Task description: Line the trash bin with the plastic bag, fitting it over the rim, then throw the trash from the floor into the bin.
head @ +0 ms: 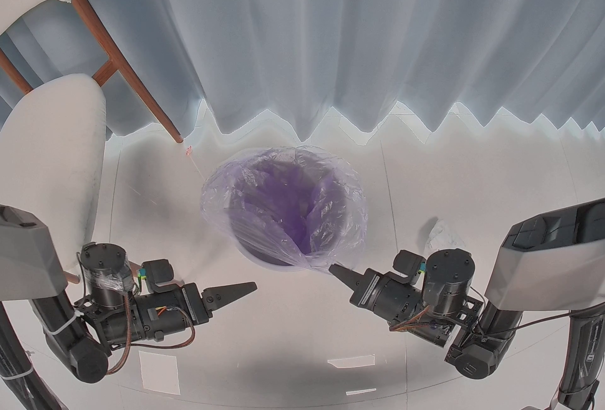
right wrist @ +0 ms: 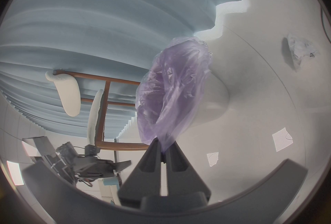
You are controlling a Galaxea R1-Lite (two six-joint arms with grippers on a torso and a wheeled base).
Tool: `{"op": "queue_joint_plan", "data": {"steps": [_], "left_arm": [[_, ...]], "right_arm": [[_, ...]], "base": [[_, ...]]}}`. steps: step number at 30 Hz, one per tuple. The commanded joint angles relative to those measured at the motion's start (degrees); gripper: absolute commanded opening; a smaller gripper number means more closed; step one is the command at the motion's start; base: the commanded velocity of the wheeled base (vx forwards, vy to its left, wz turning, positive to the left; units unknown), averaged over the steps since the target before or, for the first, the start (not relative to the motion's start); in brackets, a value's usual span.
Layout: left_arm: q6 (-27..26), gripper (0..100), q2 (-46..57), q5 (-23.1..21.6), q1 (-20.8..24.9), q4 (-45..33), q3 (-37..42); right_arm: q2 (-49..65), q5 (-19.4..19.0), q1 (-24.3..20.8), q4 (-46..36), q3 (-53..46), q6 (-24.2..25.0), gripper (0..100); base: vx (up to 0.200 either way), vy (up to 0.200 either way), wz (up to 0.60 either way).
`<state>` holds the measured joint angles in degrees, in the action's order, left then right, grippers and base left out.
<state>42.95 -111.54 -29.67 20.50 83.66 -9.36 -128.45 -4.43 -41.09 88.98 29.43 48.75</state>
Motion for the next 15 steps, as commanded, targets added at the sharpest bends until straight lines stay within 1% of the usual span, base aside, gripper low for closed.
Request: {"op": "queue_joint_plan", "data": {"steps": [1,2,6,11,15], "left_arm": [[4.4,100,-10.7,-0.1,0.1,3.8,-3.5],[6.0,100,-11.8,-0.1,0.2,5.1,-3.9],[9.9,100,-13.6,0.0,1.3,4.8,-8.0],[14.3,100,-14.8,0.0,0.2,4.9,-13.8],[16.1,100,-15.3,-0.1,-0.6,4.9,-15.4]], "right_arm": [[1.7,0.9,-1.4,1.0,0.5,0.2,0],[1.7,0.9,-1.4,1.0,0.5,0.3,0],[2.1,1.0,-2.1,1.0,0.2,0.3,0],[2.9,1.1,-3.1,1.0,-0.1,0.4,0],[3.6,1.1,-3.3,1.0,-0.2,0.4,0]], "base": [[0.0,0.0,0.0],[0.0,0.0,0.0],[0.0,0.0,0.0],[0.0,0.0,0.0],[0.0,0.0,0.0]]}}
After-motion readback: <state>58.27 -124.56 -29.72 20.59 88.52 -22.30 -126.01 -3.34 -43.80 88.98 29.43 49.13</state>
